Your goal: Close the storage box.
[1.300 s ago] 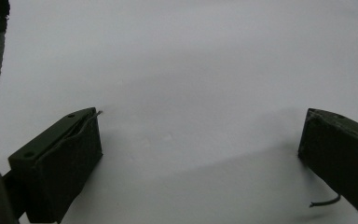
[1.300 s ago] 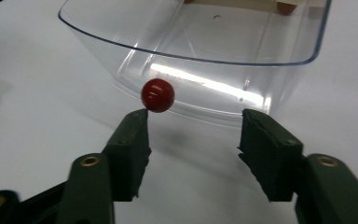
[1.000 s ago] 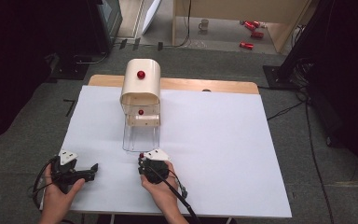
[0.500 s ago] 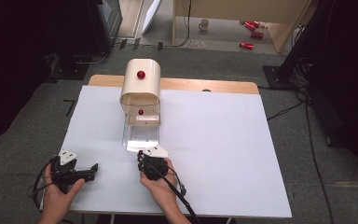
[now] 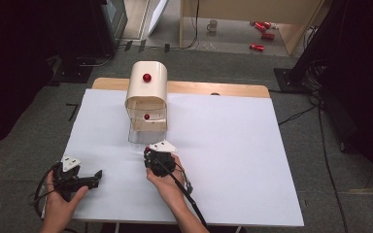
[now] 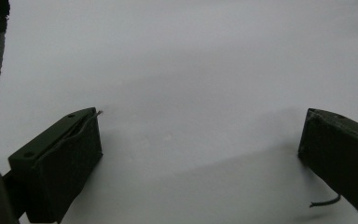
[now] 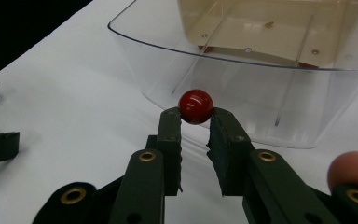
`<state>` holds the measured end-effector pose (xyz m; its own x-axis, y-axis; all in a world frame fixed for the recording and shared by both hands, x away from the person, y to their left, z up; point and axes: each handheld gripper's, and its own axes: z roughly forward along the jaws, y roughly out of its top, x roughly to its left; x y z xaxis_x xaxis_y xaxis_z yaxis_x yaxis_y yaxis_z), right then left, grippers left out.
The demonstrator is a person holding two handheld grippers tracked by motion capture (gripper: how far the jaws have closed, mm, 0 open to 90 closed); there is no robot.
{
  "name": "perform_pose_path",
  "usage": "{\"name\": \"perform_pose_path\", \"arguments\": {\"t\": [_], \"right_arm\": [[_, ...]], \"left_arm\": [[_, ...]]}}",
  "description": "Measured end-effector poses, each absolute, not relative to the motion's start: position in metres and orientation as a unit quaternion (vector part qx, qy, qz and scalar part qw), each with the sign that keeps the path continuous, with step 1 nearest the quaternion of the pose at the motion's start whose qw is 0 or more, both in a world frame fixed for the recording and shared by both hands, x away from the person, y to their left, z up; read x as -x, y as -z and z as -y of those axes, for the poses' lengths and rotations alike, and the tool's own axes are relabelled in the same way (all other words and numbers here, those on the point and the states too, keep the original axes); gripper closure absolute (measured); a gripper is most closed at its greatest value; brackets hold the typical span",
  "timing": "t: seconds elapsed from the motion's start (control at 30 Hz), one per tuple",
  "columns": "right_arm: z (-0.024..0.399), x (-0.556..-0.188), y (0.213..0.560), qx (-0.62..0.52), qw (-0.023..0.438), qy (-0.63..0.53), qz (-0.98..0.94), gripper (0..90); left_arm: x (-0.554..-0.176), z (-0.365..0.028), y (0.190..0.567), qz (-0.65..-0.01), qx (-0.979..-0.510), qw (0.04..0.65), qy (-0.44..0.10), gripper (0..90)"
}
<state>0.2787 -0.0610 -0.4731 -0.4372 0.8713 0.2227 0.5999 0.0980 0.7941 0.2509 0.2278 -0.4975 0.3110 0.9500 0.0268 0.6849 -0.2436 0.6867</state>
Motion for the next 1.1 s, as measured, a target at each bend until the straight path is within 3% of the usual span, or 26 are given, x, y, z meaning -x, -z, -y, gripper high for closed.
{"name": "perform_pose_path", "arguments": {"t": [1.1], "right_arm": [[0.06,-0.328,0.473,-0.515,0.157,-0.437,-0.72,75.8]], "left_arm": [[-0.251,-0.228,0.498,-0.541,-0.755,0.292,-0.227,0.0]]}}
